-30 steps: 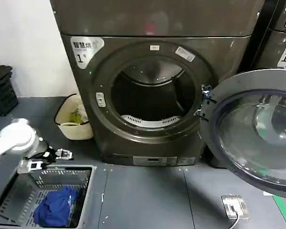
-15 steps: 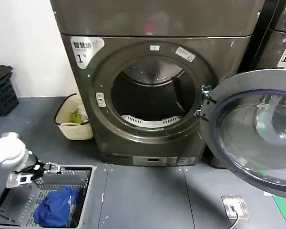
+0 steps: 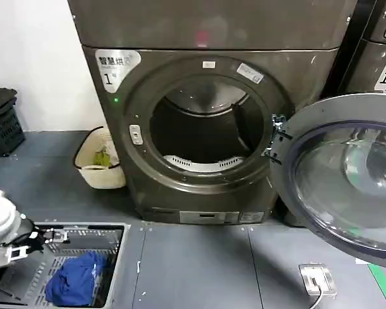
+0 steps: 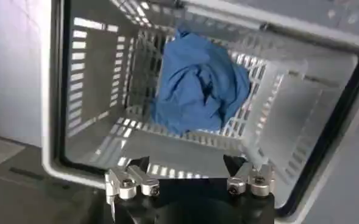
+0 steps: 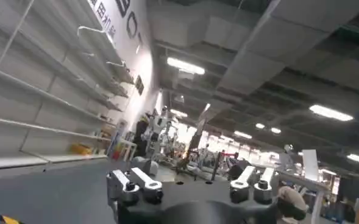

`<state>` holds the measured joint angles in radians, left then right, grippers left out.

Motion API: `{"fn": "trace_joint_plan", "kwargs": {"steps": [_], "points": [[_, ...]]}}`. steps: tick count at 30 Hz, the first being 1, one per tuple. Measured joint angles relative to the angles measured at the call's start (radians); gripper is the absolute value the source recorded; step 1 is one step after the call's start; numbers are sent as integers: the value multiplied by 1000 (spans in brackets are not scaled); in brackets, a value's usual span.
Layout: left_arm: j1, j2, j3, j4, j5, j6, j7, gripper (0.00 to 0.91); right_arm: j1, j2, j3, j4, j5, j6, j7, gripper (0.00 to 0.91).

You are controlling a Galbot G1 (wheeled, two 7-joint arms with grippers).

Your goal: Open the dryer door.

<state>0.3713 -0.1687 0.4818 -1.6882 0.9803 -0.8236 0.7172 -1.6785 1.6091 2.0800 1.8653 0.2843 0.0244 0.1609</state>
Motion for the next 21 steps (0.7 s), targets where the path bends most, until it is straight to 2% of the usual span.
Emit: {"fn": "trace_joint_plan", "kwargs": {"steps": [5, 8, 13, 21], "points": [[195, 38, -186, -21, -16, 0, -1, 907, 2, 0, -5, 1, 0, 5, -1, 907], [267, 43, -265, -22, -7, 0, -1, 907, 4, 0, -9, 1, -1, 15, -5, 907], [319, 41, -329, -21, -8, 0, -1, 907, 6, 0, -12, 5, -6, 16, -9, 907], [348, 42, -354, -24, -9, 0, -1, 907, 8, 0, -16, -2, -8, 15, -10, 907]]}}
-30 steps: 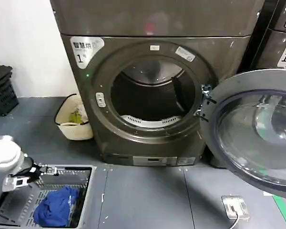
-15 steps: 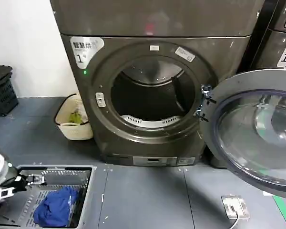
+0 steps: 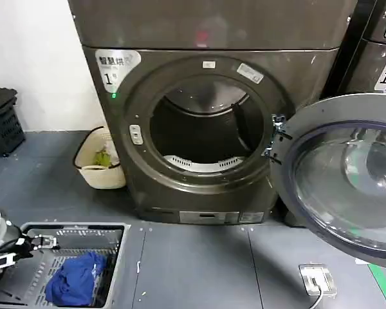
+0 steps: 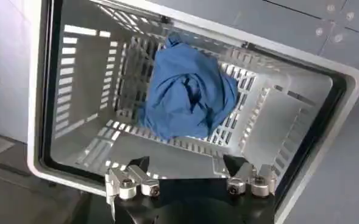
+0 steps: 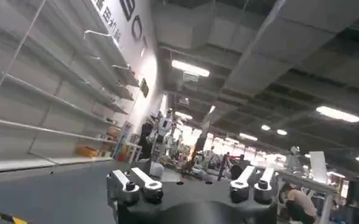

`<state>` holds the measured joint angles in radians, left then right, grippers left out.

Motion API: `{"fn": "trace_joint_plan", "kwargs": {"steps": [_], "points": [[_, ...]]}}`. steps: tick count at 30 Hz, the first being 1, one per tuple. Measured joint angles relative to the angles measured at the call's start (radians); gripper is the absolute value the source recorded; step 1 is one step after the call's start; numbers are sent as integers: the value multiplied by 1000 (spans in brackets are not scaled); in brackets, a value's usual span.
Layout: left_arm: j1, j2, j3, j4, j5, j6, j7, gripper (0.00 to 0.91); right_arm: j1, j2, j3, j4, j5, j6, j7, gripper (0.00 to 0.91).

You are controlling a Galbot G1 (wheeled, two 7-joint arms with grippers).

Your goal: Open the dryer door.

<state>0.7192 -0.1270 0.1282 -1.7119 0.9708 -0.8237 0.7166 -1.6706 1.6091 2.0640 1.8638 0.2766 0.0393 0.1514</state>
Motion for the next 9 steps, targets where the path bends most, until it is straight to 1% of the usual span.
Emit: {"fn": "trace_joint_plan", "kwargs": {"steps": [9], "points": [[8, 5, -6, 0, -3, 0, 0, 907, 11, 0, -18, -2, -20, 4, 0, 907]]}}
